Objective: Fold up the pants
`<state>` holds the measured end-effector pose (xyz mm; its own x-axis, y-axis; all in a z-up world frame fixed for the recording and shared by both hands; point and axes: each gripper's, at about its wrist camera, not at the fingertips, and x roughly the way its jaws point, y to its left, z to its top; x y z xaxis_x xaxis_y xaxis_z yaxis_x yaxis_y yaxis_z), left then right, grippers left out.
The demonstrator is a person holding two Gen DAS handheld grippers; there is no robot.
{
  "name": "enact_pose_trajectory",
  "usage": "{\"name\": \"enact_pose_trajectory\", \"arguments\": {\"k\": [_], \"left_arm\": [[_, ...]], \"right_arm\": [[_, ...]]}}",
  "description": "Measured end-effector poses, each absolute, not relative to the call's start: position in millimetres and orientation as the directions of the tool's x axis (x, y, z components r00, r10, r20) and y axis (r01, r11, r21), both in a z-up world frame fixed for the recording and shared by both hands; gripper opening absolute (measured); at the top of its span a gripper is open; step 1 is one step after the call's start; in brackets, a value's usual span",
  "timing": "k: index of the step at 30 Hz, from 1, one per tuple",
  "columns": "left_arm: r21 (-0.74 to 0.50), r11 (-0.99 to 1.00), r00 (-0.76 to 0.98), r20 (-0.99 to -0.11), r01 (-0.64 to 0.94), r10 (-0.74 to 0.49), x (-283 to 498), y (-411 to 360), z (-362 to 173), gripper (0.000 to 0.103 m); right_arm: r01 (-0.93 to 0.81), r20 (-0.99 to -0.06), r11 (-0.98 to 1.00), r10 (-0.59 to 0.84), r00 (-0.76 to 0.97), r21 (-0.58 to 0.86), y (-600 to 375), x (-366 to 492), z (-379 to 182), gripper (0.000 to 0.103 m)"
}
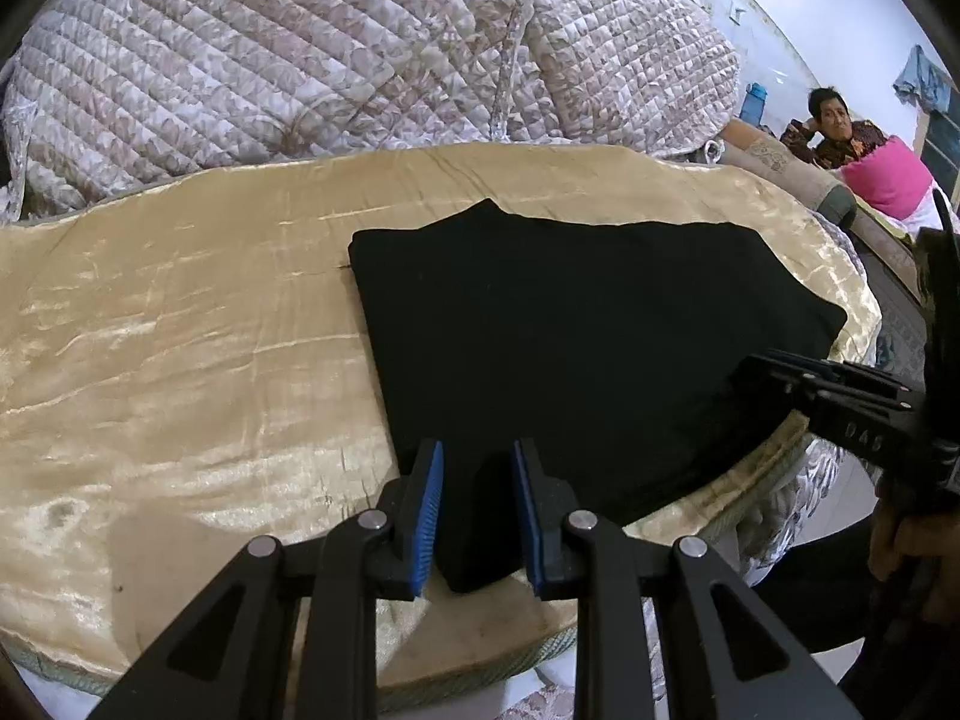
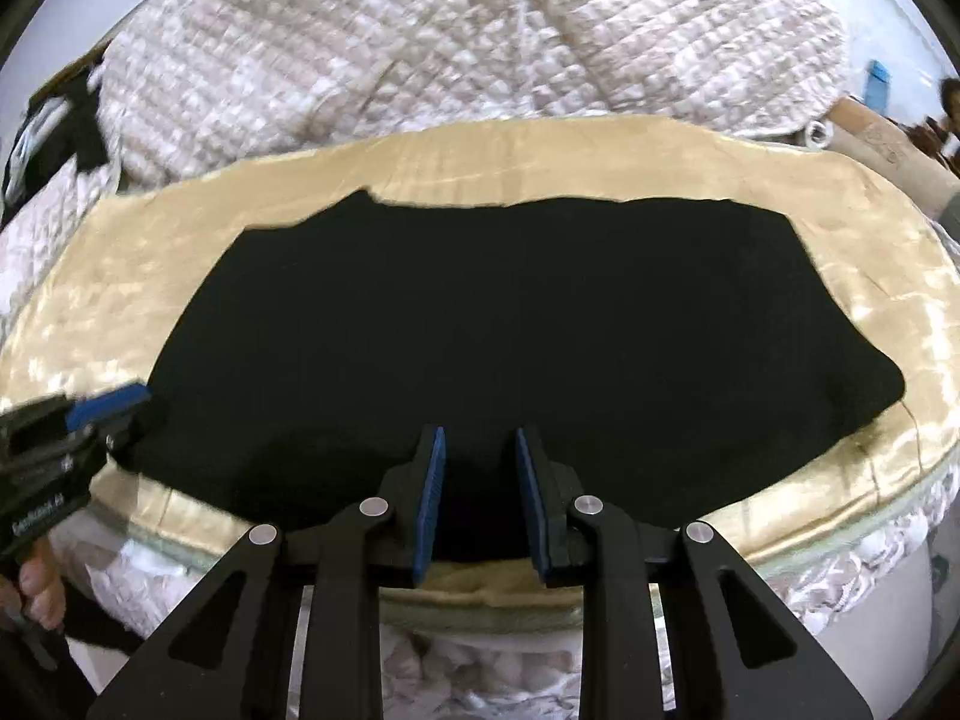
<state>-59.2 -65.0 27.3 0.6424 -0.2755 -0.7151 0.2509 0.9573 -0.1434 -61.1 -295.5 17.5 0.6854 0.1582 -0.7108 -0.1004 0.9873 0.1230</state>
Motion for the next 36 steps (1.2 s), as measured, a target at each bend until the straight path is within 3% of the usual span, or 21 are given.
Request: {"name": "enact_pose_trajectory", "arguments": {"k": [9, 13, 22, 28, 36], "left_arm": [[-0.126, 0.970, 0.650, -0.724, 0.206, -0.232, -47.3, -68.7, 33.0, 0.026], [-0.094, 0.974, 0.644, -0.736, 0.205, -0.207, -45.5, -68.3, 28.9, 0.026], [-0.094, 0.975, 0.654, -0.729, 0.199, -0.203, -50.2, -65.9, 33.8, 0.026], [-0.068, 0.975, 0.649, -0.736, 0.214, -0.194, -50.0, -69.9, 27.6, 0.027], [-0.089, 0.970, 0.660, -0.719, 0.227, -0.220, -56.1, -69.0, 32.7, 0.028]], "right_arm": [[-0.129, -0.674, 0.980, 0.199, 0.712, 0.153, -290.5, -58.4, 26.7, 0.024], [-0.103, -0.717, 0.984, 0.178, 0.674, 0.147, -287.6, -47.5, 14.8, 0.024], [-0.082, -0.662, 0.980, 0.183, 0.727, 0.181, -299.3, -54.6, 27.9, 0.024], [-0.123, -0.722, 0.980, 0.197, 0.663, 0.155, -286.2, -44.8, 12.6, 0.025], [-0.053, -0.667, 0.982, 0.163, 0.727, 0.182, -306.1, -55.8, 26.8, 0.025]]}}
